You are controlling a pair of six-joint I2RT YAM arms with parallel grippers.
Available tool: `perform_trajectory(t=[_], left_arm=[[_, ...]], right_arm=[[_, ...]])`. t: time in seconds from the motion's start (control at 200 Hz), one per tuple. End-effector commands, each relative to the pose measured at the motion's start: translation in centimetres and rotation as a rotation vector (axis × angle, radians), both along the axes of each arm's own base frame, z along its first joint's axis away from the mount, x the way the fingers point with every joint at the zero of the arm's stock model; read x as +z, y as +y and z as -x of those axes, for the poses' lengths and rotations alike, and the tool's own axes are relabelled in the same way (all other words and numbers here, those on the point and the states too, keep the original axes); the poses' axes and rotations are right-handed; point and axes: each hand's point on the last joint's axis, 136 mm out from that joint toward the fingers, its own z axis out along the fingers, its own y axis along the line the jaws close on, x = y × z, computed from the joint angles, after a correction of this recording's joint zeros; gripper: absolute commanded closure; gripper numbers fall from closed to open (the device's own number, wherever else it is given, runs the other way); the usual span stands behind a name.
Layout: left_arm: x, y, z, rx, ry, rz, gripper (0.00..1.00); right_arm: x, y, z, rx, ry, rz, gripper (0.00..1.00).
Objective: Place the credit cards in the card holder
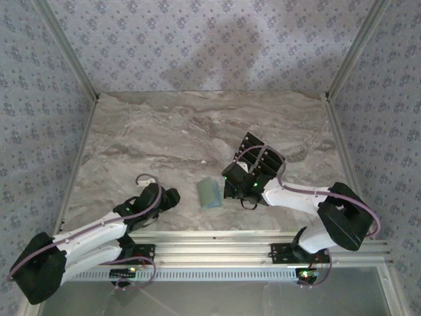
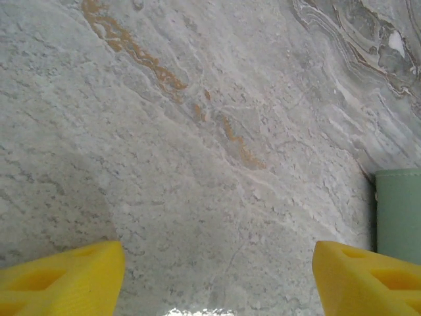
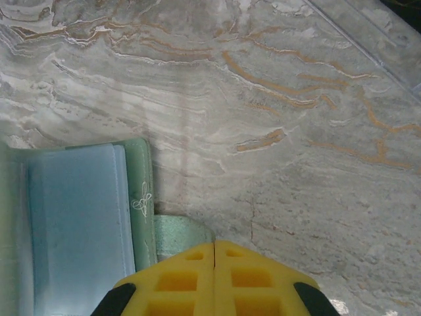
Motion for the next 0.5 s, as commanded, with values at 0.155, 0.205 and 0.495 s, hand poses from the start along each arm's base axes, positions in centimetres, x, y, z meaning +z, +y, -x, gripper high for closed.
perform_trajectory(t=[0.155, 0.205, 0.495], left_arm=[[-0.2, -0.6, -1.1, -0.025, 0.002, -0.069, 0.23], [0.7, -1.0, -1.5, -0.040, -0.011, -0.068, 0.22], [5.7, -4.5, -3.3, -0.160, -0.065, -0.033, 0.18]], right_arm=[[-0.8, 0.3, 0.6, -0.050, -0.006, -0.043, 1.00], [-0.8, 0.5, 0.7, -0.046, -0.006, -0.047, 1.00], [2.4, 2.3, 0.6, -0.016, -0.049, -0.121, 1.00]])
